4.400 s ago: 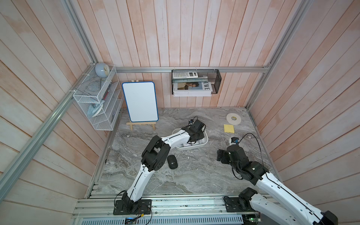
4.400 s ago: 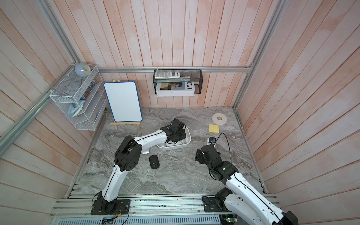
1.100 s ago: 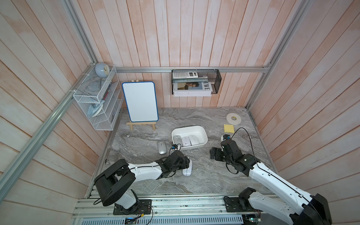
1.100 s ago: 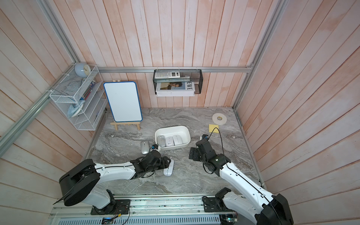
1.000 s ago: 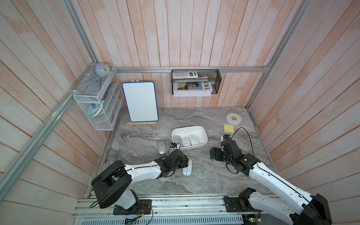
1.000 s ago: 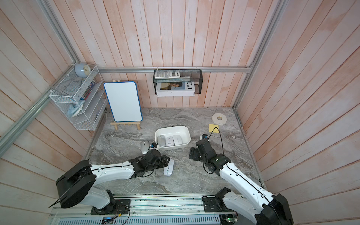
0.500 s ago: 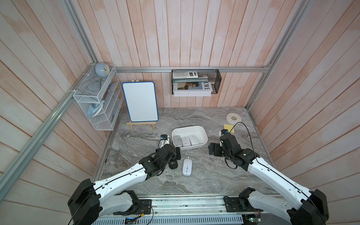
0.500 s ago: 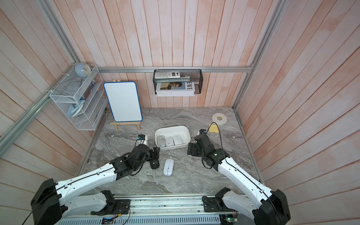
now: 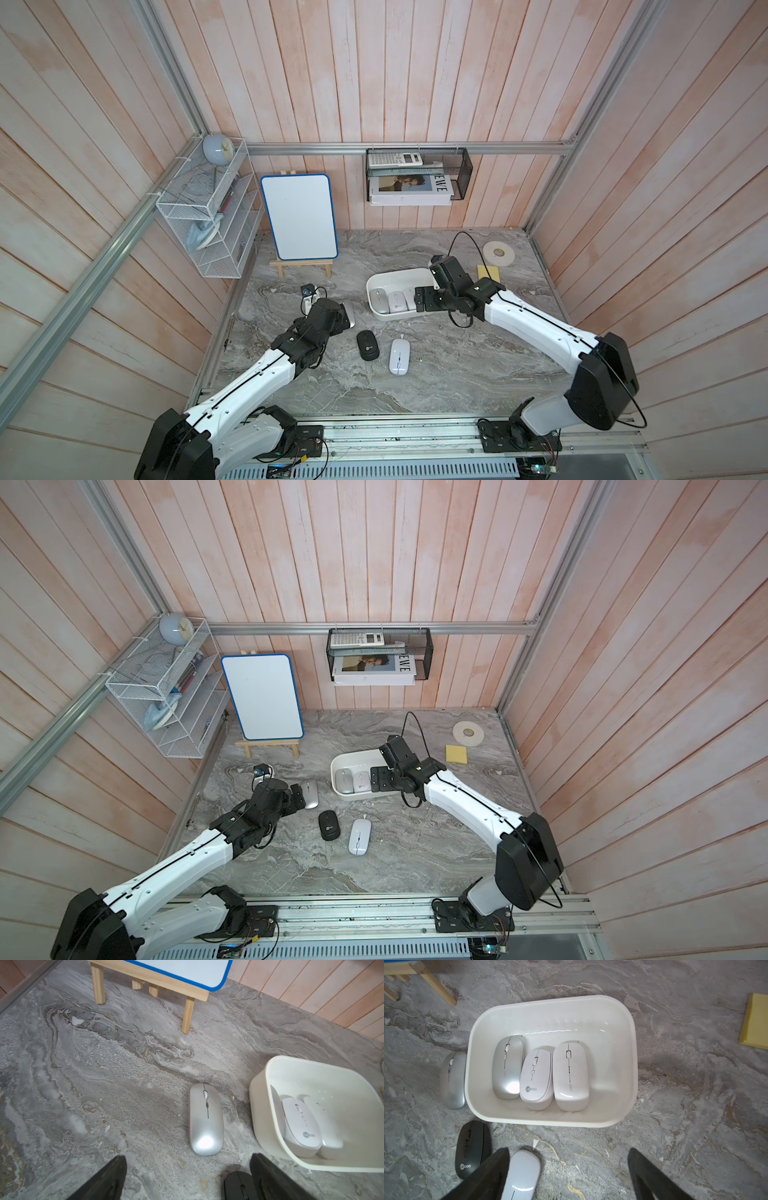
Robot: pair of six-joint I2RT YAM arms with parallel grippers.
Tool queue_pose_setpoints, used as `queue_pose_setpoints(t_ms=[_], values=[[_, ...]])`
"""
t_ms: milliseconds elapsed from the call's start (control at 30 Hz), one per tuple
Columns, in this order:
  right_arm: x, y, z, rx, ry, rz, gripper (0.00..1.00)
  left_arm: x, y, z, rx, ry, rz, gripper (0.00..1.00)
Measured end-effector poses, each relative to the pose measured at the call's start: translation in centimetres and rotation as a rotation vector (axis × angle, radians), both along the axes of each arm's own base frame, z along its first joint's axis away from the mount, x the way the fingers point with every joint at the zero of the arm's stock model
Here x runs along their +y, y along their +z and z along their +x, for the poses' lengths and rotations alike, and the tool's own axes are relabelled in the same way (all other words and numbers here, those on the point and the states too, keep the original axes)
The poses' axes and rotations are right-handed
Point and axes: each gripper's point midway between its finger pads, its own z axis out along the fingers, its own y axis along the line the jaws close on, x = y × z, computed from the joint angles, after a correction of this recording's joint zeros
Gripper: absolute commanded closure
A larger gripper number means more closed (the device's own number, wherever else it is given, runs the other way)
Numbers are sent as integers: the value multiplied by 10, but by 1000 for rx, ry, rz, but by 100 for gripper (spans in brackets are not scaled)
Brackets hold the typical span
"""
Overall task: Take out the mouse from the storage box
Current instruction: Pick up the mouse from the storage box.
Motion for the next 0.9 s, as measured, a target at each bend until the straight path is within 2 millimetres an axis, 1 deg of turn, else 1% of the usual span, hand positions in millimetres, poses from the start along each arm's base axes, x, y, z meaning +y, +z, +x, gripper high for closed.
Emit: queue_pose_setpoints(t_ms=[67,200,300,367,533,600,700,767,900], values=[[7,-8,9,26,18,-42,7,5,-2,-3,-3,0,13,2],[14,-24,26,86,37,-148,7,12,-4,-14,-23,-17,30,0],[23,-33,40,139,71,-220,9,16,0,-19,-60,-23,24,0],[30,-44,48,169,92,-255,9,18,6,-20,-88,-17,20,0],[30,-76,45,268,123,-318,9,20,25,-21,-154,-19,-2,0],[30,-84,45,295,128,-330,9,20,31,-22,-178,-21,-11,0],[31,-90,50,311,126,-337,10,20,34,-21,-190,-21,-18,0],[29,-91,54,316,121,-339,11,20,33,-21,-186,-21,-16,0],[18,-92,61,327,101,-342,13,19,31,-20,-180,-22,-12,0]])
